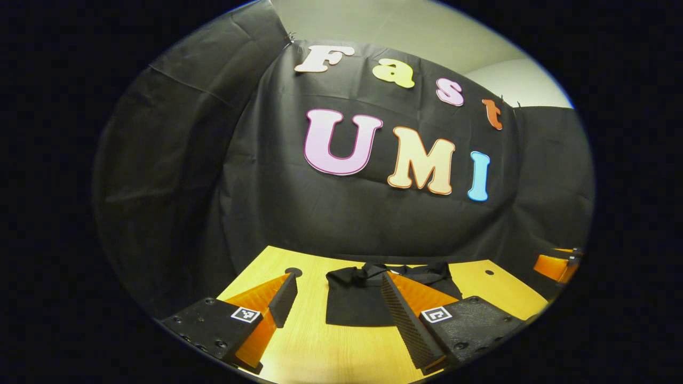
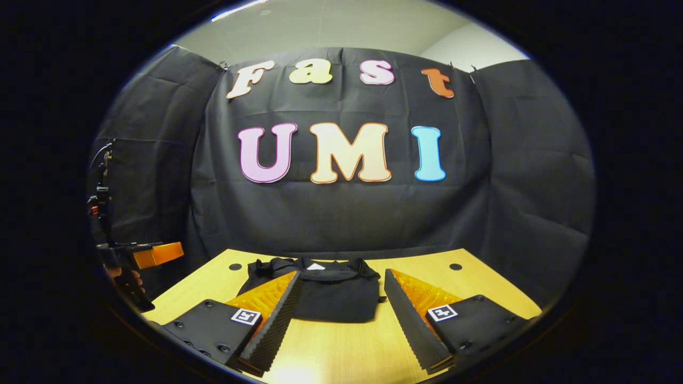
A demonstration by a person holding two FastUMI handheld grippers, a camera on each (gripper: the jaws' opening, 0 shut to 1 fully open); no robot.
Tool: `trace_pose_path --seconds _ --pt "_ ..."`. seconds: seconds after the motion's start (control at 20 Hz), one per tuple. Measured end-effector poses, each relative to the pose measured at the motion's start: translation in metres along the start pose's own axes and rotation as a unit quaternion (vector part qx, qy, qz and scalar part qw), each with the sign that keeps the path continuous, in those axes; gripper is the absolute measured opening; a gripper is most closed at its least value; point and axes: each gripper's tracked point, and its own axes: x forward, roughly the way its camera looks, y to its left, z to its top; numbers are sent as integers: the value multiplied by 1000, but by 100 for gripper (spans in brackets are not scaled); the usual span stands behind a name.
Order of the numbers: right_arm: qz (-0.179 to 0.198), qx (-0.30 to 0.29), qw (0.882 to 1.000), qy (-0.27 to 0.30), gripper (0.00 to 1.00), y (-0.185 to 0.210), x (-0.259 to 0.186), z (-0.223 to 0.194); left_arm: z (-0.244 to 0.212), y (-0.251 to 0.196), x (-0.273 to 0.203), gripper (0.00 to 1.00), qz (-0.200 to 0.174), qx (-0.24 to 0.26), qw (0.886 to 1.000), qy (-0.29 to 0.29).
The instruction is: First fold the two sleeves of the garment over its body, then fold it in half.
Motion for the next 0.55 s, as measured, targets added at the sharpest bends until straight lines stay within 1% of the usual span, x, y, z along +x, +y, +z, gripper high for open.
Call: trace_pose_path --seconds 0.1,0.15,0.25,0.3,0.35,0.45,0.55 --pt "0 -1 1000 -5 94 1 -29 -4 1 0 -24 92 1 -1 1000 -3" --pt "1 2 1000 -6 97 1 -43 -6 2 1 -35 92 2 -4 1000 -4" --pt "3 10 1000 -16 97 -1 -70 -8 4 2 -62 93 9 -8 1000 -10" --pt "6 12 1000 -21 94 -1 -84 -11 4 4 -77 92 14 -8 1000 -12" --pt "9 14 1000 -22 100 -2 -97 -15 6 5 -93 92 20 -6 1000 -15" --pt "9 18 1000 -19 94 -6 -127 -24 8 5 -127 92 30 -4 999 -18" --pt "10 19 999 -31 97 -6 -164 -22 12 0 -159 92 30 7 999 -24"
